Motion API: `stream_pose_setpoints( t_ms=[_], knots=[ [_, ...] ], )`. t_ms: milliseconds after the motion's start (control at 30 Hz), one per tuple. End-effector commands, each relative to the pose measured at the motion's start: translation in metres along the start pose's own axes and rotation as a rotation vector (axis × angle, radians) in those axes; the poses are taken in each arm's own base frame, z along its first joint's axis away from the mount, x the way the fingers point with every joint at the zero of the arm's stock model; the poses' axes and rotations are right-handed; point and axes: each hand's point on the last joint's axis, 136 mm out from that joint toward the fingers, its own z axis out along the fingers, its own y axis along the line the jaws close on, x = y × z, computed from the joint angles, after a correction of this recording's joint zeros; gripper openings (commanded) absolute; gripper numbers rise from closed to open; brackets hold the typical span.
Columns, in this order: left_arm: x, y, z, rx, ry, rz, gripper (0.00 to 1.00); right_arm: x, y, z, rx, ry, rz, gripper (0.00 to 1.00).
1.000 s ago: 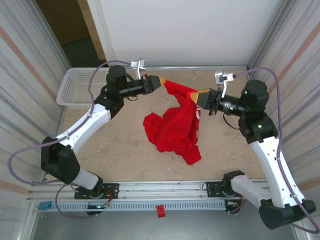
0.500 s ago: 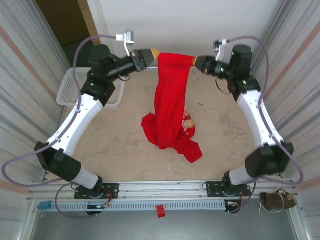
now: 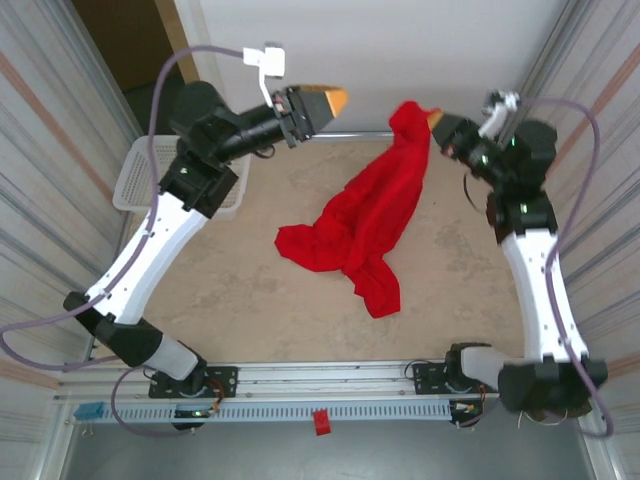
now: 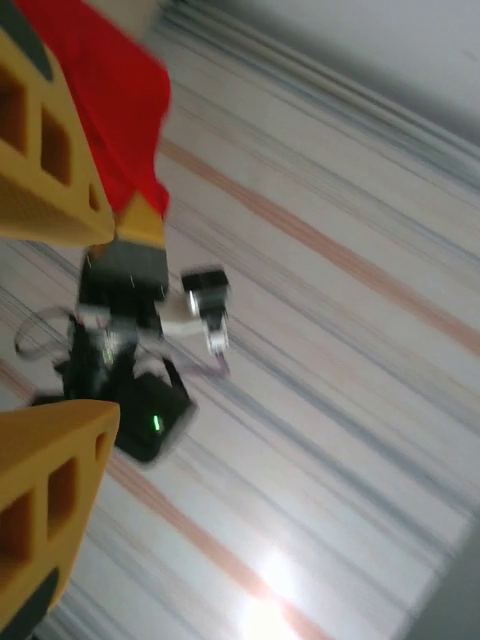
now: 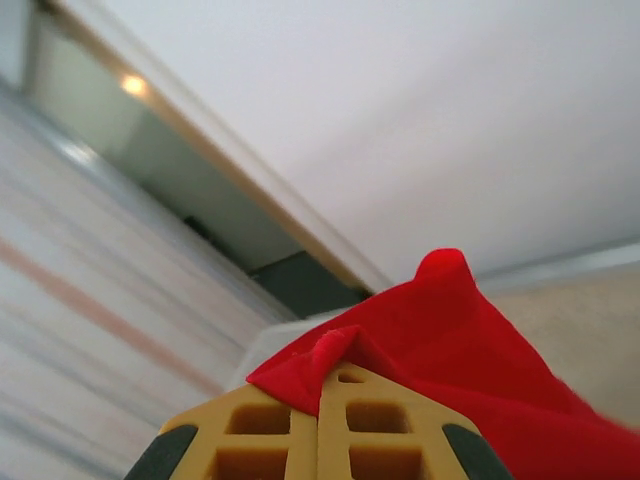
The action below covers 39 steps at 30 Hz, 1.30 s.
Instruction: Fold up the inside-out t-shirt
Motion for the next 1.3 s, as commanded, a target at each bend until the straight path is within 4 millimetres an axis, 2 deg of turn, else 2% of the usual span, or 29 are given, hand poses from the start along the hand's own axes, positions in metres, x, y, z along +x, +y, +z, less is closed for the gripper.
stream_pose_setpoints(
  t_ms=[0, 67, 167, 267, 333, 500, 667, 833, 967, 1033, 1067, 1133, 1167, 1267],
  knots=[
    [0.051, 0.077, -0.017, -0.253, 0.069, -0.056, 0.53, 0.026, -0.075, -0.025, 0.232, -0.037, 0.056, 0.0],
    [0.087, 0.126, -0.041, -0.447, 0.116, -0.076, 0.55, 0.044, -0.102, -0.039, 0.288, -0.031, 0.102, 0.0],
    [0.138, 0.196, -0.083, -0.69, 0.182, -0.175, 0.57, 0.063, -0.119, -0.049, 0.317, -0.011, 0.131, 0.0],
    [0.183, 0.248, -0.112, -0.816, 0.236, -0.311, 0.58, 0.073, -0.125, -0.053, 0.333, 0.007, 0.131, 0.0],
    [0.206, 0.266, -0.115, -0.828, 0.273, -0.372, 0.59, 0.074, -0.123, -0.054, 0.327, 0.012, 0.125, 0.0],
    [0.25, 0.28, -0.09, -0.813, 0.369, -0.413, 0.61, 0.069, -0.116, -0.053, 0.309, 0.011, 0.111, 0.0],
    [0.28, 0.282, -0.061, -0.803, 0.42, -0.424, 0.63, 0.057, -0.101, -0.052, 0.274, 0.001, 0.094, 0.0],
    [0.299, 0.286, -0.046, -0.828, 0.443, -0.403, 0.7, 0.028, -0.07, -0.046, 0.202, -0.014, 0.061, 0.0],
    [0.32, 0.297, -0.033, -0.838, 0.481, -0.42, 0.7, 0.003, -0.042, -0.041, 0.133, -0.036, 0.049, 0.0],
    [0.328, 0.305, -0.027, -0.83, 0.492, -0.433, 0.58, -0.015, -0.025, -0.04, 0.098, -0.061, 0.032, 0.0],
    [0.329, 0.309, -0.026, -0.829, 0.496, -0.434, 0.46, -0.024, -0.017, -0.04, 0.085, -0.073, 0.019, 0.0],
    [0.323, 0.314, -0.024, -0.817, 0.504, -0.428, 0.02, -0.049, 0.009, -0.044, 0.044, -0.107, -0.017, 0.0],
    [0.314, 0.316, -0.025, -0.817, 0.494, -0.422, 0.0, -0.059, 0.012, -0.042, 0.044, -0.115, -0.019, 0.0],
    [0.259, 0.307, -0.037, -0.809, 0.403, -0.363, 0.0, -0.099, 0.033, -0.053, 0.027, -0.197, -0.033, 0.0]
  ],
)
